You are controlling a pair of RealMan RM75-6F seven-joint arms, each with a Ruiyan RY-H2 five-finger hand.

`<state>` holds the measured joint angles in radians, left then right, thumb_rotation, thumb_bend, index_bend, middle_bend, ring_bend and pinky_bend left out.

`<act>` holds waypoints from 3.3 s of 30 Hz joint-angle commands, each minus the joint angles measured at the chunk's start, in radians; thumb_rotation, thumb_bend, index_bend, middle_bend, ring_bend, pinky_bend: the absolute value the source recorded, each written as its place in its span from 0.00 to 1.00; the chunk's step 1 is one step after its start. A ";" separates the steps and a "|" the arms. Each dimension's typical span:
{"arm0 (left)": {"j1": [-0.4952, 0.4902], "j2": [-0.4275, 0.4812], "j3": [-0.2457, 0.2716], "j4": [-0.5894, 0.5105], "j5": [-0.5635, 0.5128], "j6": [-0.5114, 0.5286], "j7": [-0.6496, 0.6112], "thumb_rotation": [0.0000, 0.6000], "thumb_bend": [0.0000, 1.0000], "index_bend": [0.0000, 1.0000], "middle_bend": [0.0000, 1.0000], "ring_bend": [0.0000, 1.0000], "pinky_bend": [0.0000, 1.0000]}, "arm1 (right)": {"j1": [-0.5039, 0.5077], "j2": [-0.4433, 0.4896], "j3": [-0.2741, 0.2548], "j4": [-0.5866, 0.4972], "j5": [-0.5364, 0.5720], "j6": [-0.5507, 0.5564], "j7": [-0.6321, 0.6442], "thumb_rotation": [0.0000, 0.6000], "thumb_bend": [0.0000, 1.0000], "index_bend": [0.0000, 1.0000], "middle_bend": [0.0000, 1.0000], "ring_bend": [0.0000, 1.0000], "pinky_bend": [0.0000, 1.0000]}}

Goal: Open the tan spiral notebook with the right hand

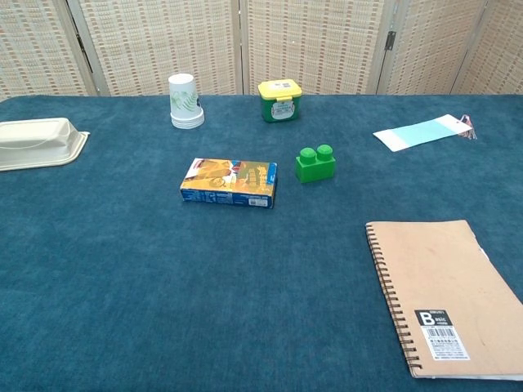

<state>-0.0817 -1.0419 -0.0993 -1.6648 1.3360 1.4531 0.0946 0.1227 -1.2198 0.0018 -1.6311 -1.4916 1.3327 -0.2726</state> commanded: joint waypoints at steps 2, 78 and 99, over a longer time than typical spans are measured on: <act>0.009 0.007 -0.001 -0.003 0.003 0.015 -0.014 1.00 0.26 0.07 0.09 0.10 0.21 | 0.018 -0.050 -0.016 0.067 -0.015 -0.032 -0.011 1.00 0.35 0.00 0.00 0.00 0.00; 0.020 0.001 -0.027 -0.003 -0.039 0.042 0.000 1.00 0.26 0.07 0.09 0.10 0.21 | 0.156 -0.298 -0.030 0.370 -0.095 -0.090 0.113 1.00 0.34 0.00 0.00 0.00 0.00; 0.035 0.044 -0.105 0.019 -0.201 0.003 -0.120 1.00 0.26 0.07 0.09 0.10 0.21 | 0.316 -0.306 0.065 0.177 -0.157 -0.136 -0.004 1.00 0.34 0.00 0.00 0.00 0.00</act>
<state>-0.0522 -1.0059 -0.1961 -1.6498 1.1465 1.4567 -0.0119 0.4146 -1.5316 0.0476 -1.4156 -1.6451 1.2110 -0.2417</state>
